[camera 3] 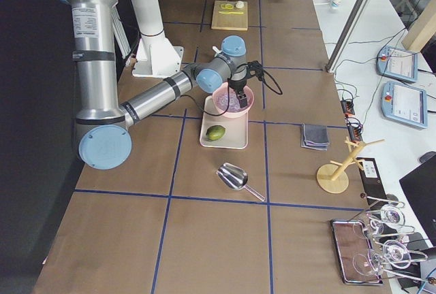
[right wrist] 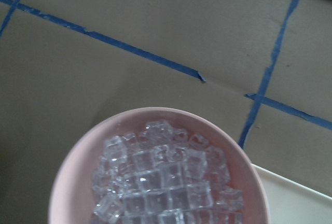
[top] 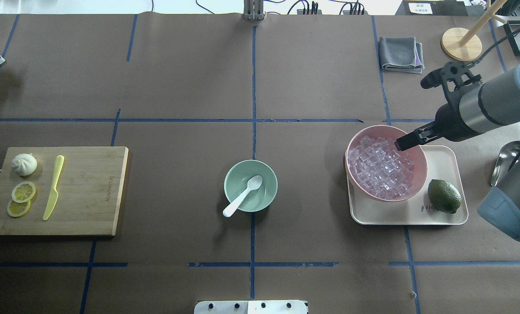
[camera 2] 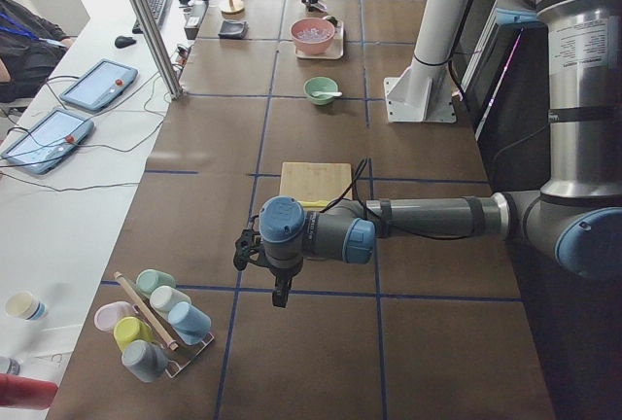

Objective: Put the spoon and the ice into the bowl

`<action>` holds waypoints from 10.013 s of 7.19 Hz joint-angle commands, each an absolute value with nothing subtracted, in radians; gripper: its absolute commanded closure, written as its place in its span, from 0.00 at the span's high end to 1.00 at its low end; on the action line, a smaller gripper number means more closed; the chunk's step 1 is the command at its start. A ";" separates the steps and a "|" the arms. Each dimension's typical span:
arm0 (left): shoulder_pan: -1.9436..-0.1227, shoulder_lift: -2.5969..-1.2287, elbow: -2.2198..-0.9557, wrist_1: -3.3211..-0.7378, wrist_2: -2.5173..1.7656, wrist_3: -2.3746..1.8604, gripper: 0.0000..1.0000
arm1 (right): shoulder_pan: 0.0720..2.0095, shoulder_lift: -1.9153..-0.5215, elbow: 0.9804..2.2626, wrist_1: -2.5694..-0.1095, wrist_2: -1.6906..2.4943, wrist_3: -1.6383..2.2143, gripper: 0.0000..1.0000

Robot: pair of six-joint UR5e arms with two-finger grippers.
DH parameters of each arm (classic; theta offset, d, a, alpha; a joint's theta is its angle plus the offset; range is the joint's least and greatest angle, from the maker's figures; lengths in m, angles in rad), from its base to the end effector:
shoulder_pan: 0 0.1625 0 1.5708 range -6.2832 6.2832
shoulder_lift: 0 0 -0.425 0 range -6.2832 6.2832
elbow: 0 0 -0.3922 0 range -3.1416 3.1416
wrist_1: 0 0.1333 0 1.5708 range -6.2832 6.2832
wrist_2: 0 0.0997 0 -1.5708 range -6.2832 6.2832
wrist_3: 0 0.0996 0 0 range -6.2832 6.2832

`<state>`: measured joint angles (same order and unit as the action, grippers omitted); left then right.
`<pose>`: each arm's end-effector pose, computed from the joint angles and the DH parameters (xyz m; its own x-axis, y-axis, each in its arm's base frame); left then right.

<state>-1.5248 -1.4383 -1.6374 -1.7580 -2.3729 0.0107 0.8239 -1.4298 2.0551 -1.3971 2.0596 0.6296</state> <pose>-0.0413 -0.4449 0.6663 0.6899 0.1295 -0.7122 -0.0530 0.9903 0.1286 -0.2832 -0.4332 0.3436 0.6179 -0.3831 0.6867 0.1361 0.9122 0.3864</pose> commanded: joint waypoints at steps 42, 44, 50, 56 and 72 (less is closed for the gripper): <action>-1.525 -1.436 -1.634 -1.755 -2.425 0.011 1.00 | 0.434 -0.768 1.663 -1.684 1.652 1.567 0.99; -1.523 -1.436 -1.637 -1.740 -2.421 0.011 1.00 | 0.581 -0.822 1.673 -1.680 1.817 1.344 0.99; -1.593 -1.492 -1.677 -1.474 -2.410 0.195 1.00 | 0.921 -1.104 1.839 -1.684 2.086 0.788 0.99; -1.598 -1.514 -1.683 -1.470 -2.405 0.189 1.00 | 1.349 -1.513 1.888 -1.678 2.210 0.019 1.00; -1.603 -1.466 -1.822 -1.442 -2.407 0.196 1.00 | 1.620 -1.821 1.884 -1.651 2.338 -0.087 1.00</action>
<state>-1.6030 -1.4670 -1.8231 -1.4418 -2.4083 0.1964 1.6212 -1.8208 1.8850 -1.6503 2.3378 -0.0874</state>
